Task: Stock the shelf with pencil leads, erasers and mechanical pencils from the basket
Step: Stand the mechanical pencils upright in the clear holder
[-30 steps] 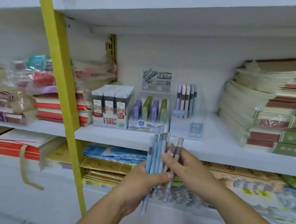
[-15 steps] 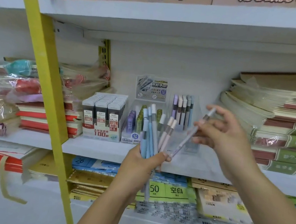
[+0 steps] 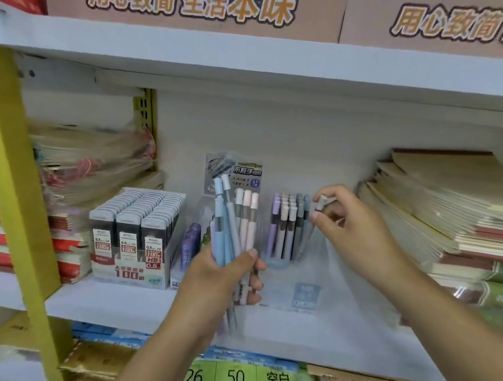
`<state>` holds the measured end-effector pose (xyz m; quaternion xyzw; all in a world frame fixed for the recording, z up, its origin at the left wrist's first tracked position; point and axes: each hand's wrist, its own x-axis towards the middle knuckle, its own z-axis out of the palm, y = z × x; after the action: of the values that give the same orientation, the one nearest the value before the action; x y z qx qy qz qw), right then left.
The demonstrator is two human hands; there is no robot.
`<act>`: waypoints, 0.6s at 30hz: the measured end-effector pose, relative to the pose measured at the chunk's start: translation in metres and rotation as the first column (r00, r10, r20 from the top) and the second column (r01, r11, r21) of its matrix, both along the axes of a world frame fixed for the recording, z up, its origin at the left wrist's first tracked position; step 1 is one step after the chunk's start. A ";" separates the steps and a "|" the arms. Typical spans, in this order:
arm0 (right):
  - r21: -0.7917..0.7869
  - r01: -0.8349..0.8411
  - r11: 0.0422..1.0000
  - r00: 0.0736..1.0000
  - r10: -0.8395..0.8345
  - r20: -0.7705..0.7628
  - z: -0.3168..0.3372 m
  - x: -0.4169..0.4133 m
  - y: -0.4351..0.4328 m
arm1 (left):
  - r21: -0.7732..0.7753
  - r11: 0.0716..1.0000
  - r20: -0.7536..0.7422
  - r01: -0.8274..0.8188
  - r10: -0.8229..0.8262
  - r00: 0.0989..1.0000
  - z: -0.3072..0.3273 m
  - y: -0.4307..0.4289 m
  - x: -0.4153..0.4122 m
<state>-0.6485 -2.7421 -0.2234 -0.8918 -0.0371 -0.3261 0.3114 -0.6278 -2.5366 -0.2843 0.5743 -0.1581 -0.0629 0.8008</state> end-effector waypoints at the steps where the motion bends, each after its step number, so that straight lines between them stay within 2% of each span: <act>1: -0.005 0.001 1.000 1.000 -0.001 0.006 0.000 0.002 -0.001 | 0.009 1.000 0.014 -0.013 0.013 1.000 -0.001 -0.001 0.001; 6: -0.086 0.044 0.995 0.999 -0.042 0.027 0.001 0.003 -0.004 | 0.067 0.996 0.107 -0.056 0.049 0.993 -0.006 -0.007 0.005; 11: -0.190 0.084 0.978 0.996 -0.077 0.041 -0.001 0.003 0.002 | 0.079 0.996 0.100 -0.032 0.024 0.995 -0.006 -0.007 0.003; 15: -0.115 0.095 0.989 0.995 -0.091 0.035 0.002 0.008 0.005 | 0.068 0.997 0.081 -0.021 0.015 0.997 -0.004 -0.005 0.004; 18: -0.121 0.085 0.989 0.996 -0.083 0.022 0.002 0.011 0.004 | 0.066 0.998 0.084 -0.016 0.010 0.996 -0.005 -0.003 0.005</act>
<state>-0.6373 -2.7382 -0.2216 -0.9071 -0.0222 -0.3437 0.2419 -0.6229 -2.5394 -0.2890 0.6037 -0.1856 -0.0388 0.7744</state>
